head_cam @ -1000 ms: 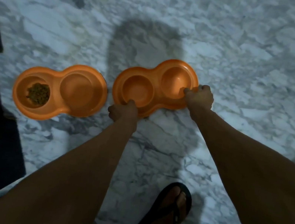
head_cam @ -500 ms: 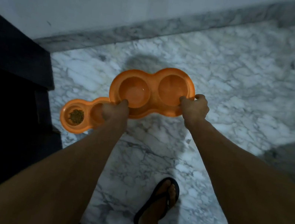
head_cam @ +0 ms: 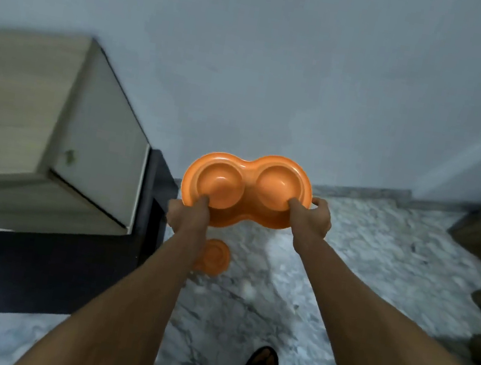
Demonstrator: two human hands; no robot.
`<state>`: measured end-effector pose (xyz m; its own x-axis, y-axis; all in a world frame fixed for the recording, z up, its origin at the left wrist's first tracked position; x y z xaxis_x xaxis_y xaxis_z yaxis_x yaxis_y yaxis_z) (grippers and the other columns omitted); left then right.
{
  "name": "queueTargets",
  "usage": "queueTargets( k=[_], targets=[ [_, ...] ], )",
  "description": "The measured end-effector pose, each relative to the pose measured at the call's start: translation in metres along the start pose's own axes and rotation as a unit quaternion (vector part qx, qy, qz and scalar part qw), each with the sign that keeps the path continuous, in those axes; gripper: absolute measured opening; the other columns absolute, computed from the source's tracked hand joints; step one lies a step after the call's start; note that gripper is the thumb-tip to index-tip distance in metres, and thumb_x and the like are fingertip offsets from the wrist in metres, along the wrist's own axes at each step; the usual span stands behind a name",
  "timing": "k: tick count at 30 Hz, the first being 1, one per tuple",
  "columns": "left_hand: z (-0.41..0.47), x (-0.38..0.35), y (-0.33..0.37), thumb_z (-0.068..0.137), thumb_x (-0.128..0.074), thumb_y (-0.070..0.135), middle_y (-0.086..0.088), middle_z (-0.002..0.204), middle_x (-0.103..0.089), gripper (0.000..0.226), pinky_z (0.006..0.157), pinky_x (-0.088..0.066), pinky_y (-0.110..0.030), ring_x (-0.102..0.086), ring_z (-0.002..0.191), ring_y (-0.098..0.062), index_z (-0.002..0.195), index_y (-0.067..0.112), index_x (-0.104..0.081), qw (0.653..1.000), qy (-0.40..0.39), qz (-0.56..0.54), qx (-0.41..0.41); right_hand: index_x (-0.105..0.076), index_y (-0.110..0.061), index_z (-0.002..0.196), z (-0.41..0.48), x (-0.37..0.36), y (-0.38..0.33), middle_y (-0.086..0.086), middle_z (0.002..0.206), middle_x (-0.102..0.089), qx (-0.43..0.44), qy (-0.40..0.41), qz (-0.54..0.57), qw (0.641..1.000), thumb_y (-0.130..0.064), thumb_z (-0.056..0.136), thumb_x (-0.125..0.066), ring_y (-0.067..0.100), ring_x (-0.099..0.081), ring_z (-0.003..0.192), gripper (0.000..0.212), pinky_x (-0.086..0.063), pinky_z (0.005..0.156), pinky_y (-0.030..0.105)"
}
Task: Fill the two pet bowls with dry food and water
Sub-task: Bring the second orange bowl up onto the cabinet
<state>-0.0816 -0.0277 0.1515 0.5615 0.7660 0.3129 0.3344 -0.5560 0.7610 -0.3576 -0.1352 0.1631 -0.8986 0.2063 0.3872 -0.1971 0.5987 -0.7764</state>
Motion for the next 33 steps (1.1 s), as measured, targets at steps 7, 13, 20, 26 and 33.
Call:
queueTargets(
  k=[7,13,20,26,33],
  targets=[
    [-0.021,0.149,0.069,0.076,-0.079,0.035,-0.021,0.116,-0.065,0.058,0.089,-0.053,-0.046,-0.064,0.104,-0.037,0.115,-0.002,-0.059,0.998,0.010,-0.032,-0.060,-0.053,-0.018,0.128,-0.154,-0.015,-0.062,0.011,0.124,-0.057,0.061,0.000,0.022,0.998,-0.031,0.075,-0.071,0.031,-0.058,0.107,0.057,-0.051,0.091,0.043],
    [-0.006,0.300,0.097,0.081,-0.077,0.031,-0.017,0.117,-0.063,0.049,0.088,-0.051,-0.040,-0.062,0.105,-0.036,0.115,0.003,-0.056,0.991,0.021,-0.104,-0.084,-0.055,-0.016,0.126,-0.288,-0.076,-0.080,0.010,0.117,-0.060,0.108,-0.021,0.028,0.993,-0.032,0.076,-0.071,0.032,-0.058,0.107,0.055,-0.051,0.089,0.043],
    [0.047,0.480,0.091,0.081,-0.077,0.034,-0.016,0.120,-0.062,0.054,0.092,-0.051,-0.043,-0.061,0.110,-0.035,0.121,0.005,-0.054,0.986,0.084,-0.130,-0.058,-0.054,-0.017,0.125,-0.423,-0.199,-0.087,0.012,0.122,-0.061,0.149,-0.110,0.005,0.983,-0.034,0.076,-0.073,0.033,-0.058,0.110,0.055,-0.051,0.093,0.047],
    [0.117,0.598,0.097,0.077,-0.078,0.039,-0.015,0.115,-0.064,0.057,0.089,-0.056,-0.049,-0.065,0.100,-0.033,0.118,0.006,-0.058,0.978,0.137,-0.146,-0.054,-0.055,-0.012,0.124,-0.501,-0.318,-0.097,0.011,0.118,-0.060,0.177,-0.184,-0.010,0.967,-0.030,0.079,-0.073,0.028,-0.057,0.101,0.051,-0.047,0.086,0.036],
    [0.218,0.688,0.125,0.074,-0.079,0.042,-0.016,0.114,-0.065,0.062,0.088,-0.057,-0.051,-0.066,0.098,-0.034,0.119,0.004,-0.058,0.971,0.176,-0.153,-0.057,-0.057,-0.012,0.120,-0.556,-0.453,-0.109,0.014,0.120,-0.061,0.181,-0.215,-0.031,0.959,-0.033,0.077,-0.074,0.032,-0.059,0.108,0.050,-0.048,0.091,0.039]
  ],
)
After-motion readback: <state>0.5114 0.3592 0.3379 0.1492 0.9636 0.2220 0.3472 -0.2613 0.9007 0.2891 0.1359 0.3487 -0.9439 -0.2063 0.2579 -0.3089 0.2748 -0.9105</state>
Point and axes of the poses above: each hand's wrist, its own z-axis towards the middle knuckle, its own x-axis out of the back of the hand, y = z × x, the point moved 9 cm from there along z, towards the middle knuckle
